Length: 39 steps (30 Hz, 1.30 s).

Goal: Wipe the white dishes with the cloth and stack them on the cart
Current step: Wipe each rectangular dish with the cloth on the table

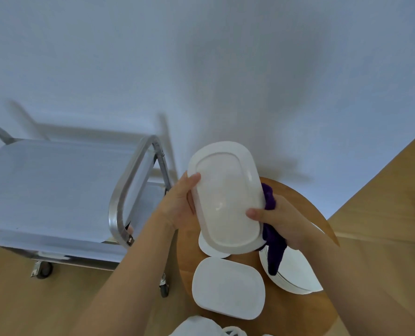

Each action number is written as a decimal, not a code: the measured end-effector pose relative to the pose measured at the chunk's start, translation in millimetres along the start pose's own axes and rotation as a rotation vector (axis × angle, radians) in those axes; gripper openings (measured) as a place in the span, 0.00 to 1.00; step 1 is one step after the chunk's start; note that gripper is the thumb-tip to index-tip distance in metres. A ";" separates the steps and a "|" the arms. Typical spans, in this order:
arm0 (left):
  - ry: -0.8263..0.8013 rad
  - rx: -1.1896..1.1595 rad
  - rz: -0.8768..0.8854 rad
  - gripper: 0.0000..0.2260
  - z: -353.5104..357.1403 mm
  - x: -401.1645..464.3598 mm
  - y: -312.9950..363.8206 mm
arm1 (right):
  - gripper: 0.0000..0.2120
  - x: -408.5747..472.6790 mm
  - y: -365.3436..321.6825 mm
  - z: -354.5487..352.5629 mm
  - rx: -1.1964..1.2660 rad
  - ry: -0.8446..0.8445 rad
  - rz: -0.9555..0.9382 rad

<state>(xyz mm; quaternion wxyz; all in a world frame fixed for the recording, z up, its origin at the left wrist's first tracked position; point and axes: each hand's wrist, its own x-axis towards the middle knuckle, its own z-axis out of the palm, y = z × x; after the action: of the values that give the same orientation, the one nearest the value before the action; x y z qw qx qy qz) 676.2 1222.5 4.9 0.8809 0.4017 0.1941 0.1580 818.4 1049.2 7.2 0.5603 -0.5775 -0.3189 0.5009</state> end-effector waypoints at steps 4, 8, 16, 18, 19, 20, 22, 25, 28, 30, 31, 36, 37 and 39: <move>0.111 0.114 -0.033 0.30 0.5 -3.5 -9.9 | 0.15 3.8 12.4 6.7 0.245 0.115 0.062; 0.160 0.102 0.004 0.26 7.6 -2.8 -13.5 | 0.19 14.2 17.9 18.6 0.128 0.517 0.034; 0.210 0.475 0.046 0.26 1.9 -4.6 8.5 | 0.23 17.8 0.7 23.4 -0.273 0.880 -0.411; 0.175 0.631 0.043 0.26 8.2 -5.5 8.8 | 0.26 20.2 -9.9 34.3 -0.450 0.751 -0.503; 0.147 0.658 0.040 0.24 13.0 -6.5 8.2 | 0.27 22.3 -14.2 42.6 -0.531 0.656 -0.517; 0.106 0.685 0.038 0.23 18.0 -7.5 6.3 | 0.28 25.3 -17.4 50.6 -0.609 0.557 -0.513; 0.006 0.848 0.051 0.21 28.5 -8.5 1.6 | 0.27 34.4 -20.0 61.5 -0.816 0.411 -0.447; -0.059 1.013 0.064 0.21 36.1 -12.0 3.1 | 0.24 41.7 -20.6 63.2 -1.030 0.391 -0.350; -0.092 0.896 0.069 0.20 36.9 -20.2 6.8 | 0.26 45.4 -25.9 54.9 -0.915 0.499 -0.396; -0.097 0.815 0.059 0.21 34.4 -22.1 6.2 | 0.21 47.4 -29.6 48.6 -0.741 0.556 -0.403; -0.092 0.776 0.057 0.23 33.8 -22.9 5.8 | 0.15 48.7 -30.3 45.0 -0.667 0.574 -0.385; -0.010 0.608 0.121 0.23 34.7 -24.5 10.2 | 0.20 46.0 -22.2 30.0 -0.496 0.551 -0.256; 0.028 0.550 0.147 0.22 35.9 -23.7 11.0 | 0.23 45.2 -19.3 31.7 -0.493 0.541 -0.238; 0.108 0.439 0.188 0.21 38.2 -20.8 12.5 | 0.24 42.2 -14.8 39.4 -0.534 0.534 -0.231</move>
<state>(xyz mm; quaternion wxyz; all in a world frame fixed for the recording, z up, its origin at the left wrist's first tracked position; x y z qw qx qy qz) 674.3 1196.6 41.9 0.7423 0.5906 0.2325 0.2149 796.8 1103.8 17.3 0.5061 -0.7734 -0.3437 0.1661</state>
